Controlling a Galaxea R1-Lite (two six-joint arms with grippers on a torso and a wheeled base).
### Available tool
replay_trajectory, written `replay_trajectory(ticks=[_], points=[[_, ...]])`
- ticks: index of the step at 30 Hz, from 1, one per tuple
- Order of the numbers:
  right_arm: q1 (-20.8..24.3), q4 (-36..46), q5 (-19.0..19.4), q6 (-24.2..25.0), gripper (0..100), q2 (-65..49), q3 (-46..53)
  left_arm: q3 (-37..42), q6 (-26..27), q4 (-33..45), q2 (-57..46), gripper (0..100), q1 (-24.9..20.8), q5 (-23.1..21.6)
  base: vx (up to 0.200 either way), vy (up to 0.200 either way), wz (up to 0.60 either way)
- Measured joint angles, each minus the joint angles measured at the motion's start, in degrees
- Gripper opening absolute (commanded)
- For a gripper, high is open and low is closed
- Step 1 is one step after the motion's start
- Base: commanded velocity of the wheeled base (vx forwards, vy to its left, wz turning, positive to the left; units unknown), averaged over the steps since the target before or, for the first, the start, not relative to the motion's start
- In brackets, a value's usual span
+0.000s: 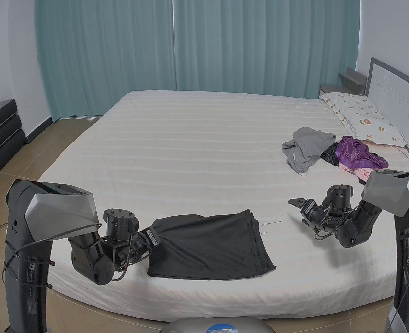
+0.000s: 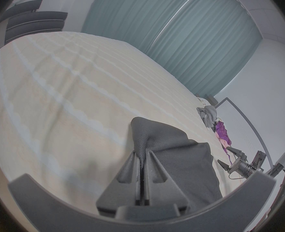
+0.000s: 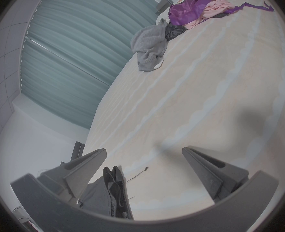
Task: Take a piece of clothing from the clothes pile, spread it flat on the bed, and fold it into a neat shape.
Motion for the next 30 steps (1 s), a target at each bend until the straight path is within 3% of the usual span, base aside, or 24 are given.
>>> replay_trajectory(ticks=[22,30], points=[[0.27,0.00,0.02,-0.41,100,0.11,0.20,-1.57,-0.09,-0.02,0.12,0,1.02,-0.13,0.000,0.200,0.00],[0.27,0.00,0.02,-0.39,100,0.17,0.17,-2.10,-0.12,0.00,0.26,0,1.08,-0.40,0.000,0.000,0.00]])
